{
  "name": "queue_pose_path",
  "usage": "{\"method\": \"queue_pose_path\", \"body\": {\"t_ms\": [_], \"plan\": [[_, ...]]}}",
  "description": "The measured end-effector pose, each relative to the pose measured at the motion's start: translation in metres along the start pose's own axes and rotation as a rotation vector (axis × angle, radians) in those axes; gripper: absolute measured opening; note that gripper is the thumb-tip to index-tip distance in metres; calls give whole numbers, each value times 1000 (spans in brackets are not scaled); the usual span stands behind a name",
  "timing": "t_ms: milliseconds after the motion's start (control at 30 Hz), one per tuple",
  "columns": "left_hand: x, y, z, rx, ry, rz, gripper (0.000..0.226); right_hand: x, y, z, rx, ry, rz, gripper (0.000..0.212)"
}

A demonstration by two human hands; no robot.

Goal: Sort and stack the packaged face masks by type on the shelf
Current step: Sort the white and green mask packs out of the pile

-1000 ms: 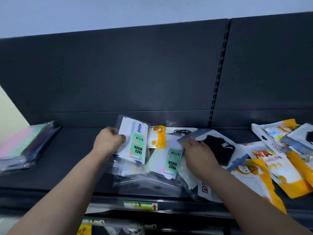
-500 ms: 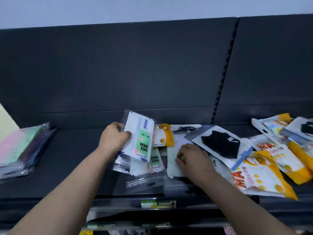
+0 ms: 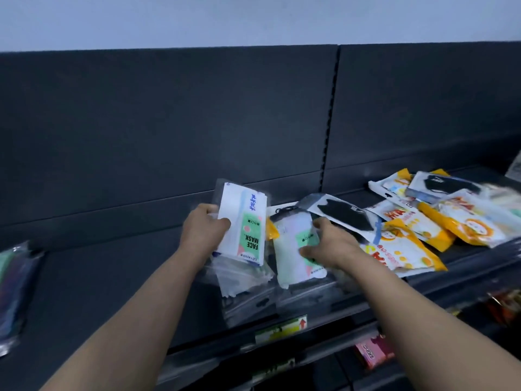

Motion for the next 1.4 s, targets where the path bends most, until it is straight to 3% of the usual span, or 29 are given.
{"method": "queue_pose_path", "body": {"t_ms": [200, 367, 567, 800, 1100, 1300, 1400], "plan": [[10, -16, 4, -6, 33, 96, 20, 20, -21, 12, -558, -144, -32, 53], [39, -14, 4, -76, -31, 146, 32, 44, -31, 24, -260, -284, 252, 57], [78, -45, -14, -178, -128, 217, 55, 55, -15, -2, -534, -412, 109, 61], [95, -144, -56, -235, -245, 409, 35, 74, 15, -76, -636, -490, -106, 63], [25, -190, -90, -293, -190, 299, 43, 73, 44, -148, -770, -374, -82, 64], [8, -191, -134, -591, -320, 141, 58, 68, 67, -182, -775, -319, -79, 65], [6, -202, -137, -757, -237, 147, 48, 67, 80, -204, -805, -315, -100, 64]]}}
Point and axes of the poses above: each hand's wrist, its own x-axis away from the middle knuckle, its own y-axis out of the palm, z = x × y, the point moved 1 cm from there along -x, towards the middle knuckle, and after that the axes turned 5 degrees about x, right-handed, at the moved point
